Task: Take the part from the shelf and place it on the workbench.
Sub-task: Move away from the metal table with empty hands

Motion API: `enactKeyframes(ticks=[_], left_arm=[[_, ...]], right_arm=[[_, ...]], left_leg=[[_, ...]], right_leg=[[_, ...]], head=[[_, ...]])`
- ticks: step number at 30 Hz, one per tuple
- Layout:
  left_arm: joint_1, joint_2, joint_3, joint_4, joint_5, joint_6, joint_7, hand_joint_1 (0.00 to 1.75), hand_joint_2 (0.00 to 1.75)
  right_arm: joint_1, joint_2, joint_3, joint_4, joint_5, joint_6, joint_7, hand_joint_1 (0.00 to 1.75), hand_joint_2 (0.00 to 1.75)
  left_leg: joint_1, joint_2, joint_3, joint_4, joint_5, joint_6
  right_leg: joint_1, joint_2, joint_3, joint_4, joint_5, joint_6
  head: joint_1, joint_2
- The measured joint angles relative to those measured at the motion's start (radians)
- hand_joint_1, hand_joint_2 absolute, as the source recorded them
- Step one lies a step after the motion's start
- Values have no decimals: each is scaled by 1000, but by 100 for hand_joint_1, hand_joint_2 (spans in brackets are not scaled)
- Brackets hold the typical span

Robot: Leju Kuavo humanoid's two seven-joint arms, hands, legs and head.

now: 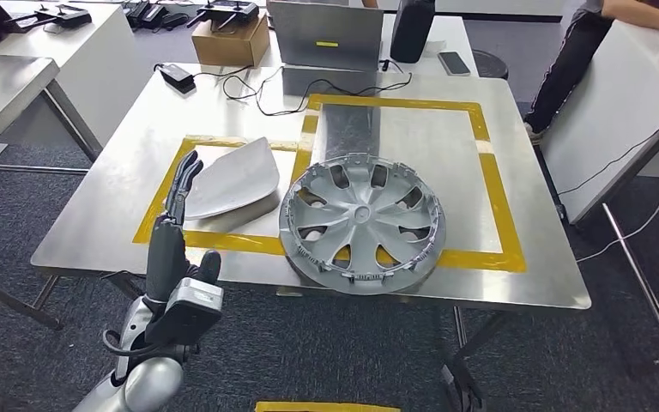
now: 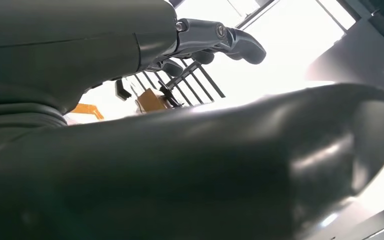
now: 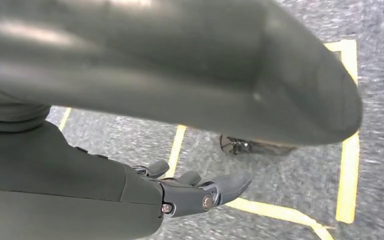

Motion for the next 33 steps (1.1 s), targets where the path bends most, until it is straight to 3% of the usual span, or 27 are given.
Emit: enactKeyframes(ticks=[2,3,4,6,8,9,12,14,17,18,19,20,22,24,25,27,28,29,32,33], left_arm=[[13,-3,0,-9,-9,0,5,0,0],[19,-4,0,-12,-14,0,8,0,0],[24,-5,0,-14,-17,-1,10,0,0],[30,-6,0,-19,-22,-2,12,0,0],[32,-8,1,-26,-28,-3,13,0,0],[32,-10,1,-29,-32,-4,13,0,0],[34,-14,1,-37,-47,-9,14,0,0],[36,-15,1,-42,-57,-17,13,0,0],[38,-16,1,-47,-68,-24,14,0,0],[39,-17,1,-47,-72,-25,16,0,0],[41,-19,1,-48,-76,-27,18,0,0],[41,-20,1,-50,-80,-30,21,0,0],[41,-24,1,-56,-86,-35,26,0,0],[41,-28,1,-64,-88,-37,28,0,0],[41,-29,1,-67,-89,-38,29,0,0],[41,-31,1,-71,-93,-38,28,0,0],[39,-33,1,-72,-96,-39,28,0,0],[38,-37,1,-74,-99,-41,28,0,0],[35,-49,1,-76,-105,-51,29,0,0],[35,-51,1,-77,-106,-54,30,0,0]], right_arm=[[-1,-1,0,0,1,0,0,0,0],[-1,-2,0,0,1,0,0,0,0],[-1,-2,0,0,2,0,0,0,0],[-2,-3,0,0,2,0,0,0,0],[-5,-3,0,-1,3,0,0,0,0],[-6,-3,0,-1,4,-1,2,0,0],[-8,-2,0,-1,6,-1,9,0,0],[-10,-2,0,-1,6,-1,14,0,0],[-11,-2,0,-1,5,-1,17,0,0],[-11,-2,0,-1,5,-1,17,0,0],[-11,-2,0,-1,4,-2,18,0,0],[-11,-2,0,-1,3,-2,19,0,0],[-11,-2,0,-1,2,-3,21,0,0],[-11,-1,0,-2,2,-4,21,0,0],[-11,-1,0,-2,1,-4,22,0,0],[-10,-1,0,-2,0,-4,21,0,0],[-9,-1,0,-2,-1,-4,21,0,0],[-8,-1,0,-2,-3,-4,21,0,0],[-10,0,0,-2,-10,-6,17,0,0],[-11,0,0,-2,-11,-8,15,0,0]], left_leg=[[1,2,-26,2,19,2],[2,4,-40,5,27,1],[4,5,-53,9,34,-1],[8,6,-77,22,45,-9],[8,6,-94,36,52,-20],[7,5,-99,40,56,-26],[7,3,-105,40,71,-46],[10,0,-126,76,31,-57],[13,-2,-181,246,-95,-67],[13,-2,-187,292,-112,-69],[13,-3,-176,306,-107,-69],[13,-3,-147,283,-85,-66],[12,-4,-44,147,-49,-57],[7,-7,31,34,-49,-47],[3,-9,41,12,-55,-42],[1,-8,31,5,-39,-27],[3,-7,24,2,-29,-17],[6,-5,16,-2,-16,-9],[6,-1,-21,-3,19,3],[5,0,-36,-1,29,3]], right_leg=[[-4,-1,-33,124,-78,10],[-6,-1,-35,165,-90,14],[-8,-2,-21,173,-83,17],[-12,-4,66,77,-41,24],[-12,-4,157,-51,-31,18],[-11,-3,178,-85,-36,10],[-9,-2,171,-99,-26,-20],[-12,-6,153,-103,-7,-37],[-12,-7,115,-103,23,-45],[-11,-7,102,-103,33,-45],[-11,-7,89,-103,43,-43],[-11,-7,77,-103,52,-41],[-11,-6,58,-102,71,-34],[-12,-6,52,-104,87,-23],[-13,-6,52,-106,95,-15],[-15,-5,51,-112,110,0],[-15,-4,45,-108,102,6],[-14,-3,35,-88,77,10],[-14,-3,-18,85,-62,18],[-14,-3,-27,141,-86,20]], head=[[2,0],[3,0],[3,0],[3,0],[5,0],[5,0],[5,0],[2,0],[-2,0],[-2,0],[-3,0],[-3,0],[-3,0],[-2,0],[-3,0],[-5,0],[-5,0],[-3,0],[3,0],[4,0]])
